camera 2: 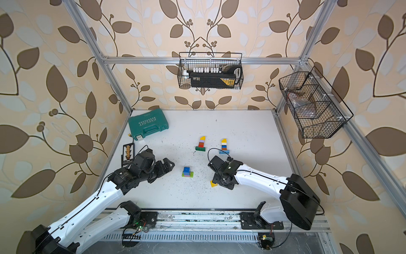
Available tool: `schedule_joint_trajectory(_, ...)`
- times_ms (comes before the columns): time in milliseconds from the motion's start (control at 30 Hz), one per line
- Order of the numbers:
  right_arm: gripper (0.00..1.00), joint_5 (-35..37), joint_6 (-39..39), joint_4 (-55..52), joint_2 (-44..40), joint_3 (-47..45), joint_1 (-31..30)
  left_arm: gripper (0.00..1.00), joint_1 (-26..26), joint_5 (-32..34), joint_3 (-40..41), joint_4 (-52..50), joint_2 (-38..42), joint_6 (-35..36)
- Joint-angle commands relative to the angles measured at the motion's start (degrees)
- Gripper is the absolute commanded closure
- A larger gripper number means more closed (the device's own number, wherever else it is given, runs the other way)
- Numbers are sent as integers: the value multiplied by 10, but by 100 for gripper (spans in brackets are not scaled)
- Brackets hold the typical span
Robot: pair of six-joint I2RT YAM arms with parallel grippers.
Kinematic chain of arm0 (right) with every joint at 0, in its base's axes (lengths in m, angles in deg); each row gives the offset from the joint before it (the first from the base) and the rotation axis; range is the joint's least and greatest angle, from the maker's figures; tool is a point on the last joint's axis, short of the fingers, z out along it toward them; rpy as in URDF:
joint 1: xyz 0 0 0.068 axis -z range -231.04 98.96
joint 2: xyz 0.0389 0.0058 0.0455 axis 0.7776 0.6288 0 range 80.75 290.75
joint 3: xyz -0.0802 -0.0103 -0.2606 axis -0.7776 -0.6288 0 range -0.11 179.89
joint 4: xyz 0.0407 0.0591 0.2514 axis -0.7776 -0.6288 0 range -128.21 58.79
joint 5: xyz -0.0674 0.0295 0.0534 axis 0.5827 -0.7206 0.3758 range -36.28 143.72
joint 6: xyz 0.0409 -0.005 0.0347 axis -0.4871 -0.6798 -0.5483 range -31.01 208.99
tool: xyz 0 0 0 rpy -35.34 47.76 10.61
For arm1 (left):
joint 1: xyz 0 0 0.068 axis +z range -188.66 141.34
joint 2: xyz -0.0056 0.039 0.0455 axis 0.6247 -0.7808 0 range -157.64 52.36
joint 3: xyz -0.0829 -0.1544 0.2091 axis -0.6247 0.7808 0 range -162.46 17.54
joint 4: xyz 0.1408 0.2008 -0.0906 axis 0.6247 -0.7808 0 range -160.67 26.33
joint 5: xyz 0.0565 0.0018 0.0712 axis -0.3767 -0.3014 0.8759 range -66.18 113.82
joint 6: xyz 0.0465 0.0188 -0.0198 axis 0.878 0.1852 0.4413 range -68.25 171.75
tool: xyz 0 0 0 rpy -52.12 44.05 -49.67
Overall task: Assemble the number 1 with lego
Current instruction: Adjust the lego brick at the center of the board, then pick up the lego brick from the center of the board.
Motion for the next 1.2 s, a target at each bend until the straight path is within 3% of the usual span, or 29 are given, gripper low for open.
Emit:
schedule_joint_trajectory(0, 34, 46, -33, -23, -76, -17, -2, 1, 6, 8, -23, -33, -8, -2)
schedule_joint_trajectory(133, 29, 116, -43, -27, -190, -55, -2, 1, -29, 30, -72, -113, -57, -61)
schedule_joint_trajectory(300, 25, 152, -45, 33, -300, -137, -2, 3, -208, 177, -179, -225, -132, -222)
schedule_joint_trajectory(433, 15, 162, -49, 54, -320, -160, 2, 5, -274, 174, -282, -273, -258, -291)
schedule_joint_trajectory(567, 1, 163, -50, 38, -295, -144, 5, 7, -303, 138, -375, -263, -384, -300)
schedule_joint_trajectory(833, 1, 151, -56, 10, -308, -145, 32, 10, -329, 74, -530, -246, -586, -251)
schedule_joint_trajectory(1167, 1, 170, -71, -12, -451, -188, 47, 15, -329, 27, -564, -210, -683, -229)
